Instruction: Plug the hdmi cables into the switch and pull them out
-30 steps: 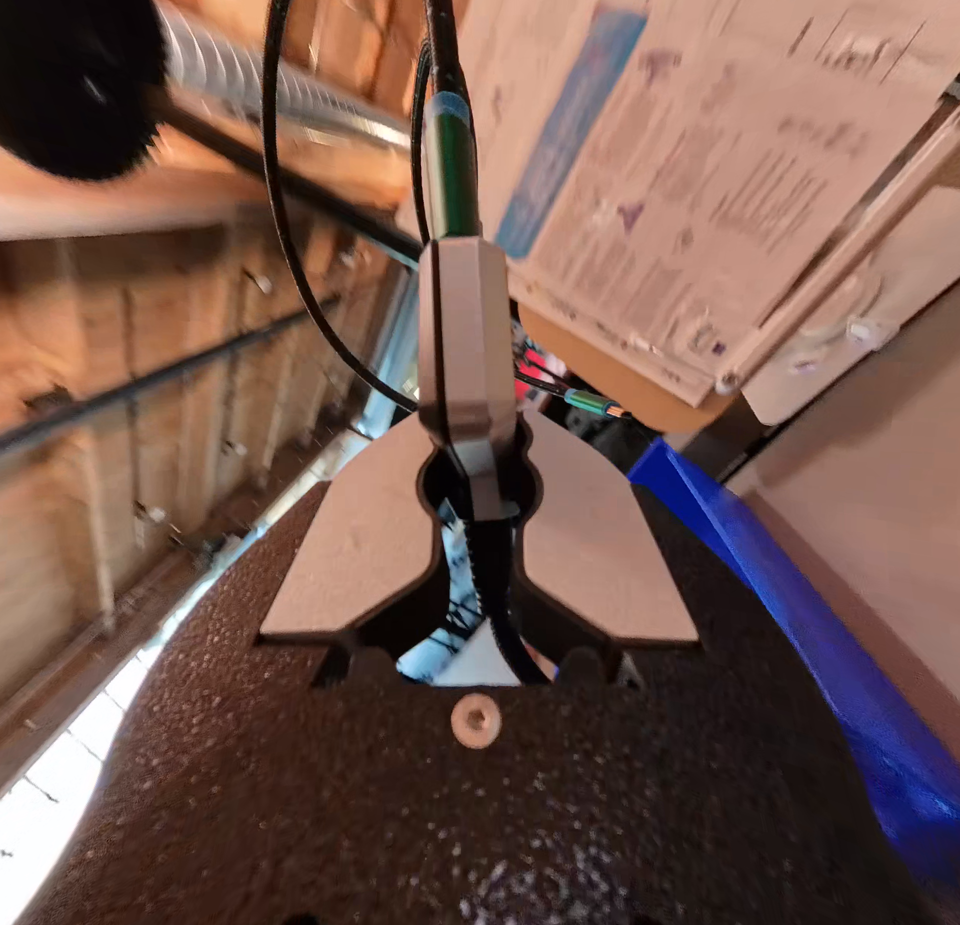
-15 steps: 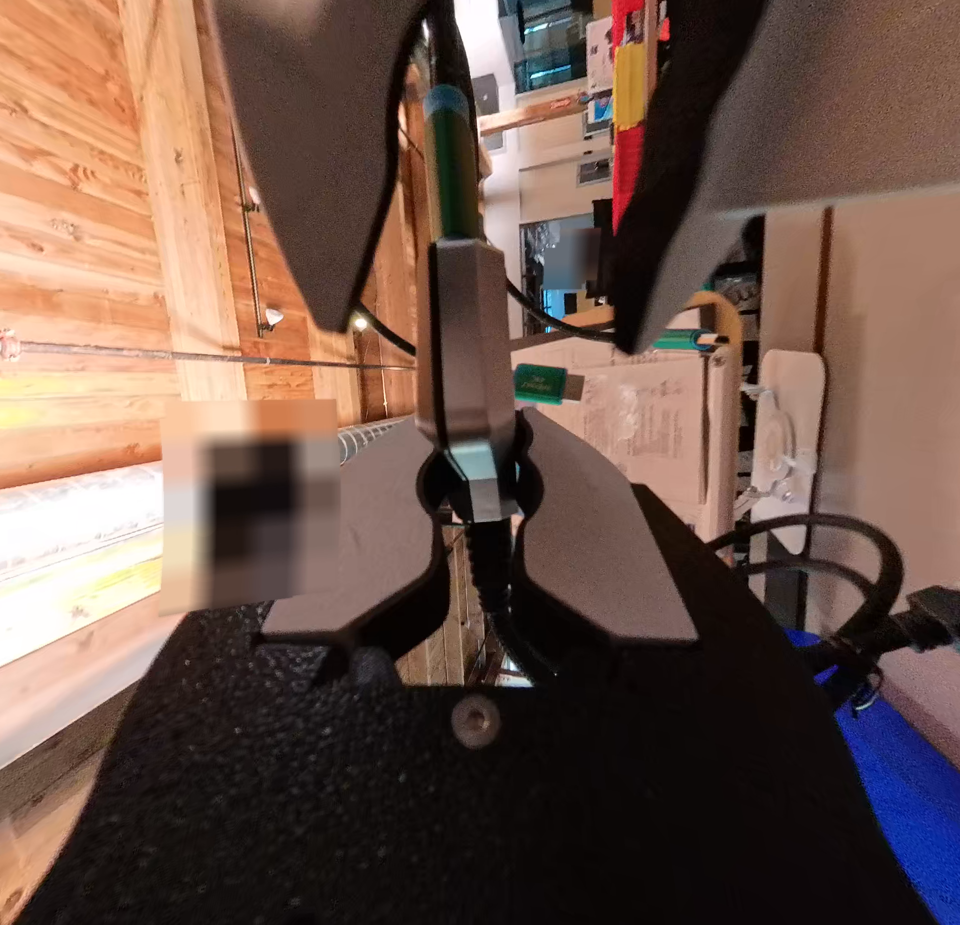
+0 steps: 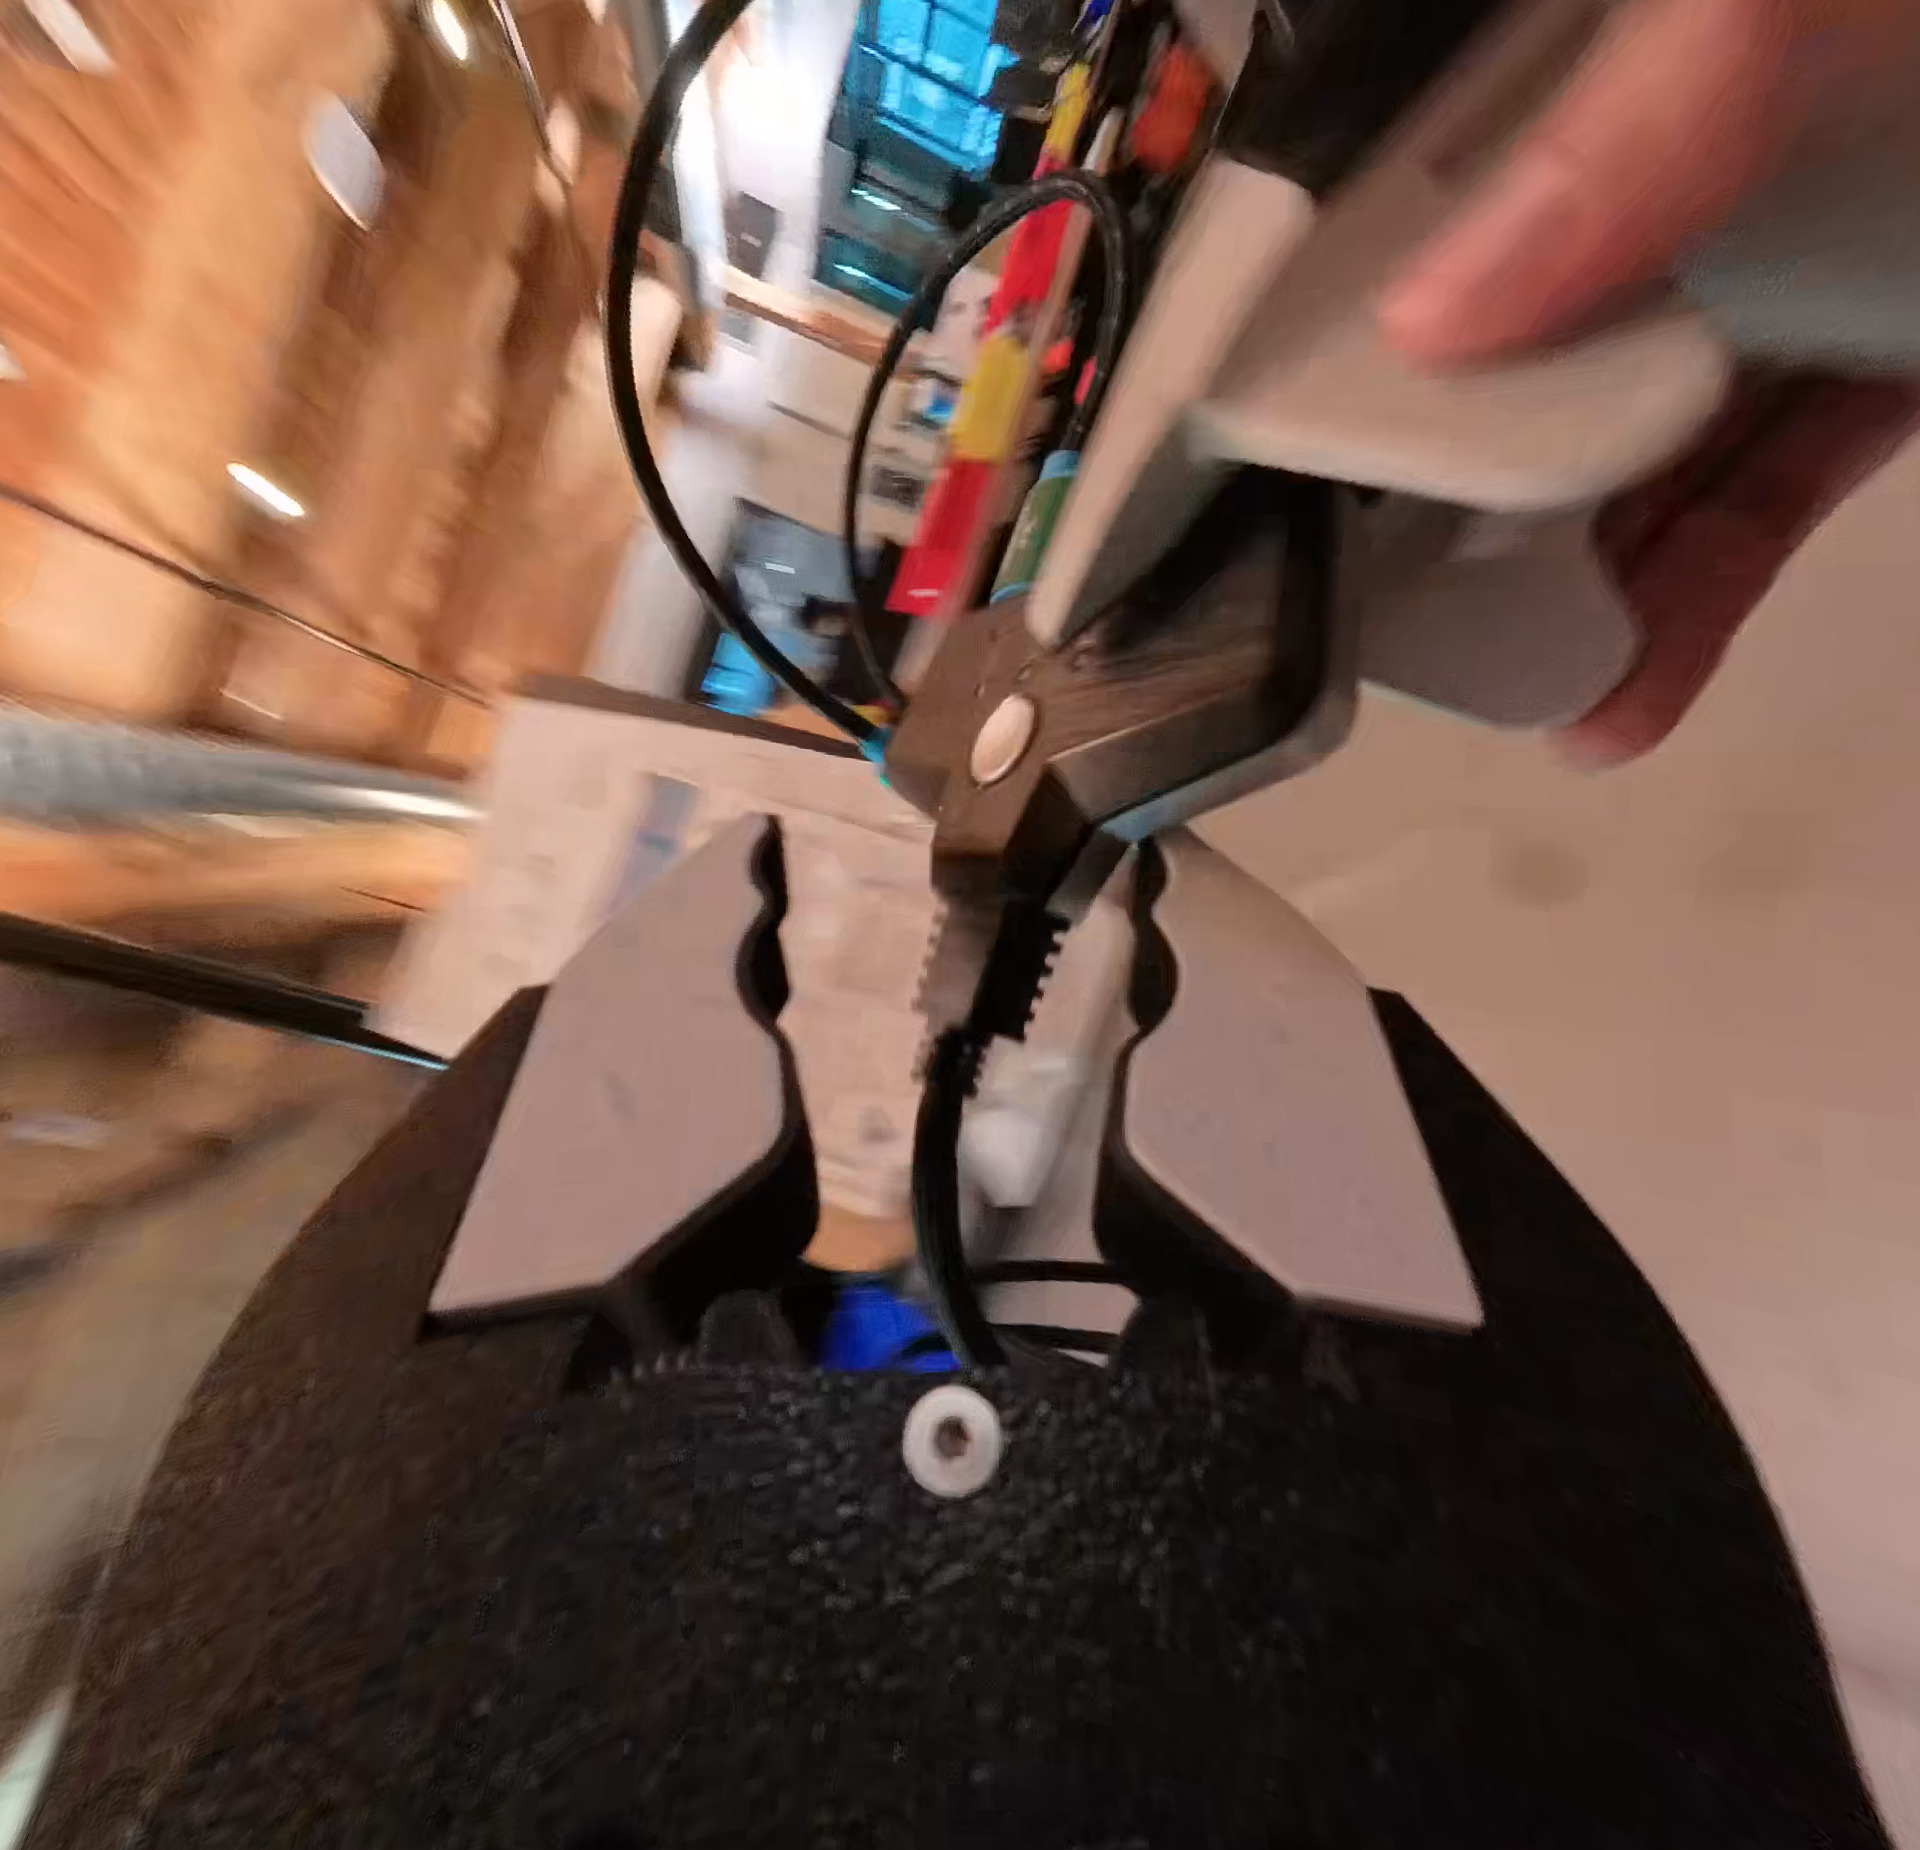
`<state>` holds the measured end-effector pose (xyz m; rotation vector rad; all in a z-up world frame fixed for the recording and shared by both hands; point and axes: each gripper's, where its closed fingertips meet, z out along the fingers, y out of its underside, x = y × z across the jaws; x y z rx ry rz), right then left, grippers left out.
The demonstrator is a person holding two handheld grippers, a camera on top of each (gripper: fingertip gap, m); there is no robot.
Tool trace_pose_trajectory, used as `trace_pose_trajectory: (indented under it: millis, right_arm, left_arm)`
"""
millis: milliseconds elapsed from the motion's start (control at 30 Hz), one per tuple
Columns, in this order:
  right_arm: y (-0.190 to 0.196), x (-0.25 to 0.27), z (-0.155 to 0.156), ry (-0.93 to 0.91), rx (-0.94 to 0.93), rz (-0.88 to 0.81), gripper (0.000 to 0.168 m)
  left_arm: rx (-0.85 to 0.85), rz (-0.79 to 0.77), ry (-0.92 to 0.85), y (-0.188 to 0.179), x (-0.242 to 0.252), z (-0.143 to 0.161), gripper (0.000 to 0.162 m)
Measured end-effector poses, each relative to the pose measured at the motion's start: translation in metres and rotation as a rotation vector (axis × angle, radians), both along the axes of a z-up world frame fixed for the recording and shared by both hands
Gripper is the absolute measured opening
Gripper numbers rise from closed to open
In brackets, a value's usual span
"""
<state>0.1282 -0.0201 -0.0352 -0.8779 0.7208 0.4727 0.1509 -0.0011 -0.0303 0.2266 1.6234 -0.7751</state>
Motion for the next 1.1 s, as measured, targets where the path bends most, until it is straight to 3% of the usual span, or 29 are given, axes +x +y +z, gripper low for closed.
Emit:
trace_pose_trajectory:
  millis: [33,67,133,267,367,567,700,967,1100]
  right_arm:
    - [0.000,-0.002,0.002,-0.022,-0.004,0.009,0.027]
    - [0.000,-0.005,0.005,-0.038,-0.005,0.017,0.027]
    - [0.002,-0.008,0.007,-0.058,-0.014,0.027,0.027]
    - [0.016,-0.014,0.003,-0.058,-0.021,0.076,0.027]
    - [0.021,-0.017,0.000,-0.024,-0.002,0.104,0.027]
    - [0.030,-0.019,-0.009,0.025,0.010,0.124,0.026]
    - [0.031,-0.020,-0.012,0.050,0.021,0.118,0.026]
    - [0.032,-0.023,-0.017,0.064,-0.005,0.095,0.025]
    - [0.036,-0.022,-0.026,0.104,-0.009,0.093,0.025]
  left_arm:
    - [-0.114,-0.024,0.140,0.005,-0.004,0.002,0.075]
    - [-0.219,-0.064,0.265,0.010,-0.009,0.004,0.073]
    - [-0.393,-0.209,0.477,0.013,-0.024,0.006,0.044]
    - [-0.624,-0.367,0.635,0.028,-0.034,0.011,0.041]
    - [-0.638,-0.409,0.647,0.037,-0.038,0.001,0.042]
    - [-0.640,-0.484,0.663,0.047,-0.044,-0.011,0.022]
    - [-0.627,-0.503,0.678,0.052,-0.042,-0.019,0.028]
    - [-0.633,-0.593,0.693,0.054,-0.045,-0.029,0.022]
    - [-0.639,-0.623,0.841,0.057,-0.044,-0.039,0.021]
